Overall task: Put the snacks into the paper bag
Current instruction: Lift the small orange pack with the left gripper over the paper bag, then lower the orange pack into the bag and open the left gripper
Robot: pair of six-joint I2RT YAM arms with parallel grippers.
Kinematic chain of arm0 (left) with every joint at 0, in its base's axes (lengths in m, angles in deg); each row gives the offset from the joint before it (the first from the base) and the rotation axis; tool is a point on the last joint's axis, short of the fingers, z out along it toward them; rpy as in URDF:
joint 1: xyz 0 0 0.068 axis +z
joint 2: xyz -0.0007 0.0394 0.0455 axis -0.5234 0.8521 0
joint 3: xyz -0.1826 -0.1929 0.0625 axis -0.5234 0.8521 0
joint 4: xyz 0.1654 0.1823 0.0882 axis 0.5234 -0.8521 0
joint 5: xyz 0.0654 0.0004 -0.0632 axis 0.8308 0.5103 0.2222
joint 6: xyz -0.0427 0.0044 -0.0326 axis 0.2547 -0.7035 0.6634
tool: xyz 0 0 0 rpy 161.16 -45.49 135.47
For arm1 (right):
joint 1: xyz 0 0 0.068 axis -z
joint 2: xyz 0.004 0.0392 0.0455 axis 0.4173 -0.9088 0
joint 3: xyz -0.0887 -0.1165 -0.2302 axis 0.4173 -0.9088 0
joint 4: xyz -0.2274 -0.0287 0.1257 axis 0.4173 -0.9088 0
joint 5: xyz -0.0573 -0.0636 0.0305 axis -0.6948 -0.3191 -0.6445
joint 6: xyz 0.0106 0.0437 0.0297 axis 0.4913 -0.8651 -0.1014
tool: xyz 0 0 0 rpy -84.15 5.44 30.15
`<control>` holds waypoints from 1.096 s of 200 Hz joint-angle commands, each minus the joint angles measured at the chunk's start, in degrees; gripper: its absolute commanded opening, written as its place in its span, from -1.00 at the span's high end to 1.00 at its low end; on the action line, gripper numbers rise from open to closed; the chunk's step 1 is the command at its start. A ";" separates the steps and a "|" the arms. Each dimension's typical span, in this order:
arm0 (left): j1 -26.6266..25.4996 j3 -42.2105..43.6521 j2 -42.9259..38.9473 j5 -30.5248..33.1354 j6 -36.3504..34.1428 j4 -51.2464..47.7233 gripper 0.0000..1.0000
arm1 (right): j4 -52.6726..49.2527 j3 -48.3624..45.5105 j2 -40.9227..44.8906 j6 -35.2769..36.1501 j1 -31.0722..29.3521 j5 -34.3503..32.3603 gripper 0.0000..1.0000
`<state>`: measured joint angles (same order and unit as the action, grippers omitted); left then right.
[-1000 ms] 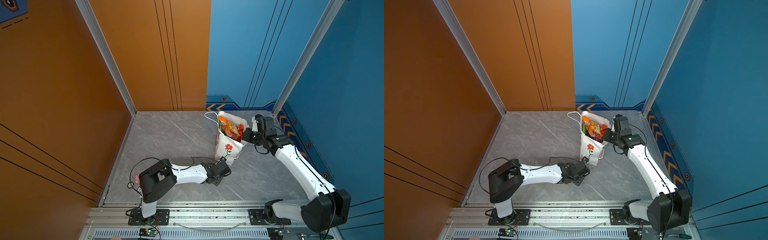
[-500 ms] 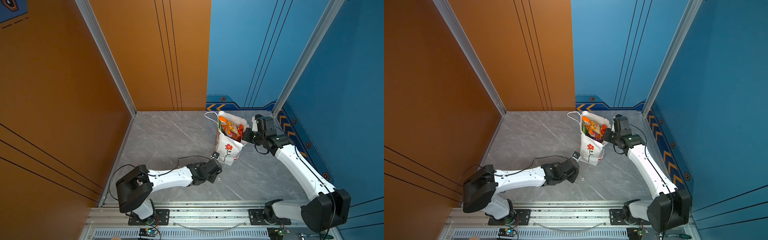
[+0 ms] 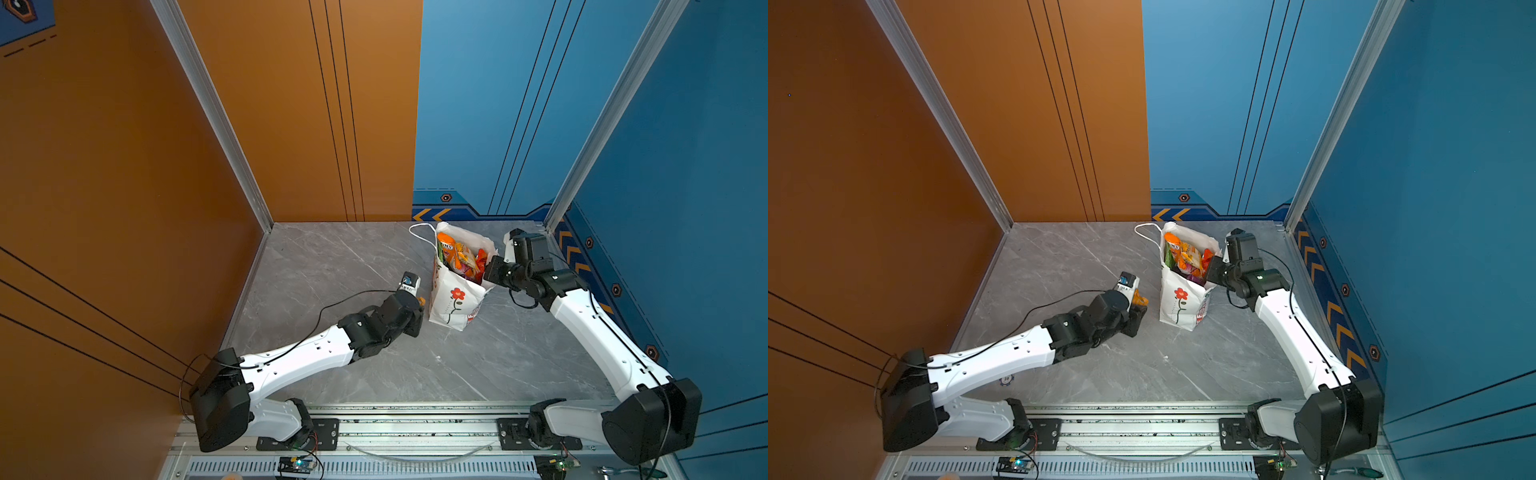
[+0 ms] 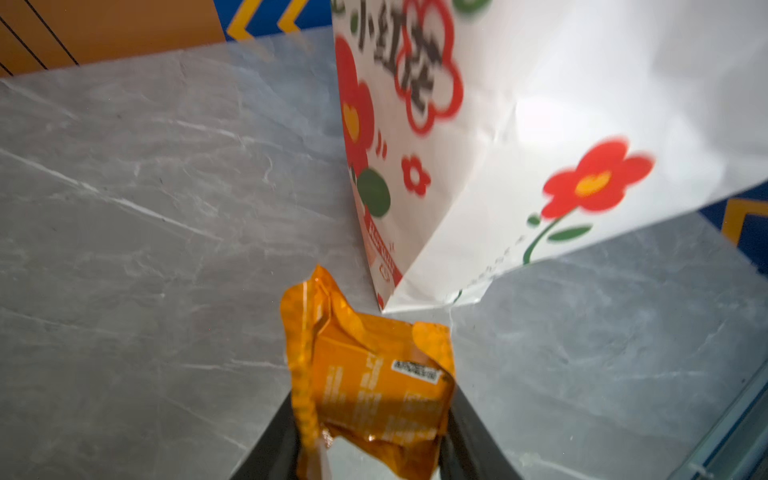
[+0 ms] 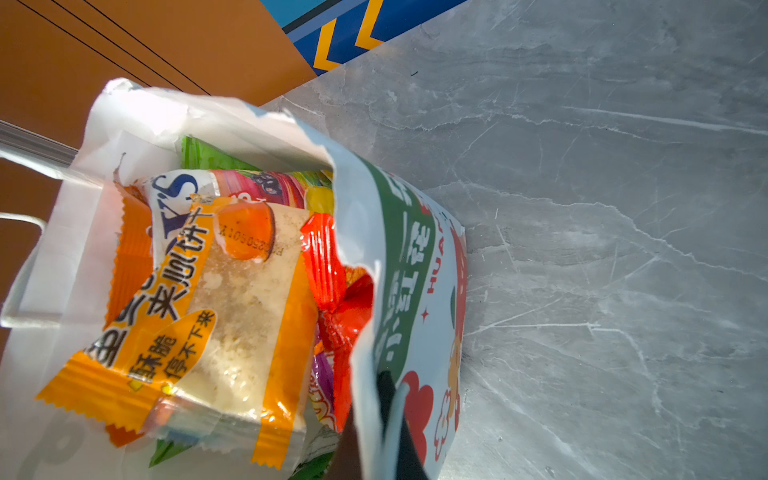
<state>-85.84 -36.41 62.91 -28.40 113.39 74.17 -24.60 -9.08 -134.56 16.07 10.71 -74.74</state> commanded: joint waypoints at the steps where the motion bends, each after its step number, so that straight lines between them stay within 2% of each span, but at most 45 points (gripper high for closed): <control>1: 2.37 -7.25 -1.32 -2.43 -2.63 -0.61 0.75 | -4.09 -1.60 0.33 1.04 -1.08 0.75 0.88; 43: 4.83 -19.54 2.78 -9.07 -3.16 -4.02 0.75 | -4.13 -1.78 0.56 1.05 -1.12 0.83 0.88; 112: 4.61 -39.06 14.80 -17.61 -2.10 -12.43 0.75 | -4.17 -1.49 0.46 1.30 -1.01 0.72 0.88; 165: 3.31 -51.81 24.94 -19.01 -1.97 -20.98 0.76 | -4.17 -1.70 0.55 1.39 -1.03 0.84 0.88; 219: 1.69 -59.66 31.67 -19.53 -3.13 -28.77 0.74 | -4.32 -1.84 0.59 1.61 -0.82 0.97 0.88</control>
<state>-83.31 -92.45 92.77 -46.50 111.51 50.98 -24.60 -9.15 -134.49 16.48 10.71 -74.74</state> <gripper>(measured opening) 0.437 0.061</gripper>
